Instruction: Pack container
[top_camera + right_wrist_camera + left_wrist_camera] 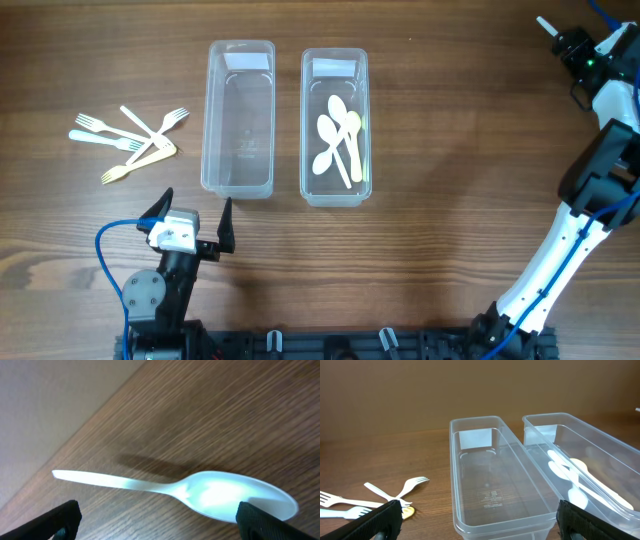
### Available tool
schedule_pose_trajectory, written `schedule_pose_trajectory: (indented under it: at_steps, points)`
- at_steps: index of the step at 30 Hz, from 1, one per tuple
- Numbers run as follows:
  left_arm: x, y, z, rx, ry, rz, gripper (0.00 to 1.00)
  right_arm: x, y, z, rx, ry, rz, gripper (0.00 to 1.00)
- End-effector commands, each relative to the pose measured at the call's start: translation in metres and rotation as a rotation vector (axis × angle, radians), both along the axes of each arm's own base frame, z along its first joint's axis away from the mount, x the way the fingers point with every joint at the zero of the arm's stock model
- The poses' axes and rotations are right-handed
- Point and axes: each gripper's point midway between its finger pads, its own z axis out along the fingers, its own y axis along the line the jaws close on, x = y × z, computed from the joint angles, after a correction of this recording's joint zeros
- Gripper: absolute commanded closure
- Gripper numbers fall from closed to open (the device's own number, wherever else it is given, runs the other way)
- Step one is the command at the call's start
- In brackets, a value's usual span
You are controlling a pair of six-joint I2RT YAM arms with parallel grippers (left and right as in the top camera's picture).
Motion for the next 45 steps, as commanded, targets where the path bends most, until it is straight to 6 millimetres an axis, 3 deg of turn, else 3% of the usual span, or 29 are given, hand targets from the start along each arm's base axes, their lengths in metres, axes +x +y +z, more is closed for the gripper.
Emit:
schedule_pose_trajectory:
  at_steps: [1, 5, 7, 8, 12, 18, 21, 26, 31, 37, 41, 45]
  points:
    - [0.000, 0.001, -0.001, 0.014, -0.005, 0.003, 0.00, -0.015, 0.056, -0.058, 0.097, 0.161, 0.099, 0.00]
    - [0.000, 0.001, -0.001, 0.015, -0.005, 0.003, 0.00, -0.020, 0.087, -0.068, 0.131, 0.229, 0.143, 0.00]
    - [0.000, 0.001, -0.001, 0.014, -0.005, 0.003, 0.00, -0.013, 0.101, -0.059, 0.159, 0.191, 0.192, 0.00]
    - [0.000, 0.001, -0.001, 0.014, -0.005, 0.003, 0.00, -0.003, 0.105, -0.038, 0.163, 0.125, 0.226, 0.00]
    - [0.000, 0.001, -0.001, 0.014, -0.005, 0.003, 0.00, 0.030, 0.090, 0.055, 0.016, -0.120, 0.240, 0.00]
    - [0.000, 0.001, -0.001, 0.014, -0.005, 0.003, 0.00, 0.043, 0.048, 0.082, -0.118, -0.206, 0.053, 0.00]
    - [0.000, 0.001, -0.001, 0.014, -0.005, 0.003, 0.01, 0.037, 0.024, 0.072, -0.132, -0.182, -0.035, 0.00]
    - [0.000, 0.001, -0.001, 0.014, -0.005, 0.003, 0.00, 0.032, 0.001, 0.029, -0.099, -0.162, -0.078, 0.00]
    - [0.000, 0.001, -0.001, 0.014, -0.005, 0.003, 0.00, 0.023, -0.012, 0.004, -0.032, -0.141, -0.110, 0.00]
    - [0.000, 0.001, -0.001, 0.014, -0.005, 0.003, 0.00, 0.013, -0.004, -0.037, 0.022, -0.065, -0.088, 0.00]
    - [0.000, 0.001, -0.001, 0.014, -0.005, 0.003, 0.00, 0.017, 0.026, -0.039, 0.126, -0.088, 0.046, 0.00]
    - [0.000, 0.001, -0.001, 0.014, -0.005, 0.003, 0.00, 0.007, 0.045, -0.056, 0.103, -0.003, 0.123, 0.00]
